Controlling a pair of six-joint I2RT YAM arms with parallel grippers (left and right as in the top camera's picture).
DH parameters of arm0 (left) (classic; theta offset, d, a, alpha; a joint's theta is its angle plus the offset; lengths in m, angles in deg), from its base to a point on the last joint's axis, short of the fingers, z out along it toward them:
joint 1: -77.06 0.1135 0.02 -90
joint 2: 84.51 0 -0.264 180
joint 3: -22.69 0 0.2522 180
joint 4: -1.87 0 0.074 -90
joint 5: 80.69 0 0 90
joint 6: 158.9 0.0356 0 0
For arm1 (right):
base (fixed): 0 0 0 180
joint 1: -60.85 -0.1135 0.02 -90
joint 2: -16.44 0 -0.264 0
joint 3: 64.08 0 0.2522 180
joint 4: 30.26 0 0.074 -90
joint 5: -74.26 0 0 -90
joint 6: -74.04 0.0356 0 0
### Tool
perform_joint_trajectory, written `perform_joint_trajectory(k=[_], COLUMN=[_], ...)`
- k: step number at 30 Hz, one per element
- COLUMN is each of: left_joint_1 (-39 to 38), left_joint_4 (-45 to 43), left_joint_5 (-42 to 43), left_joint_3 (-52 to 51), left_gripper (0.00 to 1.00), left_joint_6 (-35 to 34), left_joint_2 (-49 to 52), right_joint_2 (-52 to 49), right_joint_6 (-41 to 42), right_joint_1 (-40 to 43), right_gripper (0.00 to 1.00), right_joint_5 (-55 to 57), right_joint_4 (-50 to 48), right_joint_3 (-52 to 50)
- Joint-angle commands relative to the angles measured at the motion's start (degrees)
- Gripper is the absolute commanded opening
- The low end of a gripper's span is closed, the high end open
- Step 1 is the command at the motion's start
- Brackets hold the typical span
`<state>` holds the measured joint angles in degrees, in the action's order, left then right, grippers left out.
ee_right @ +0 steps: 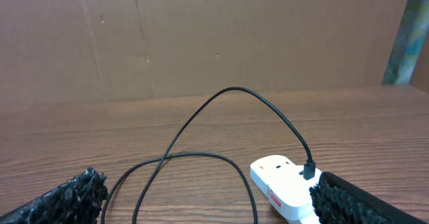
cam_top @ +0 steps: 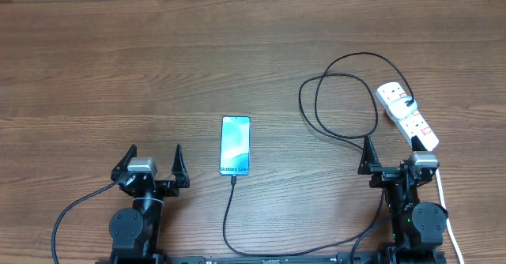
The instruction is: Plug charger to phone and switch on socket
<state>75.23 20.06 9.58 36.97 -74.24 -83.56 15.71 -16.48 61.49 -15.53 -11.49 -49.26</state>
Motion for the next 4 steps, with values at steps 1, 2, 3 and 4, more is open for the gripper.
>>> perform_joint_trajectory(k=[1,2,3,4], left_joint_1=[0.3,0.3,0.3,0.3], left_joint_4=[0.0,0.0,0.0,0.0], left_joint_5=[0.7,0.7,0.7,0.7], left_joint_3=[-0.2,-0.2,-0.2,-0.2], left_gripper=[1.00,1.00,1.00,0.99], left_joint_6=[1.5,1.5,1.5,1.5], left_joint_2=[-0.7,-0.7,-0.7,-0.7], right_joint_2=[0.6,0.6,0.6,0.6], right_joint_6=[-0.4,-0.4,-0.4,-0.4], right_joint_1=[-0.3,-0.3,-0.3,-0.3], right_gripper=[1.00,1.00,1.00,1.00], right_joint_5=[-0.3,-0.3,-0.3,-0.3], right_joint_4=[-0.3,-0.3,-0.3,-0.3], right_joint_3=[-0.6,-0.6,-0.6,-0.6])
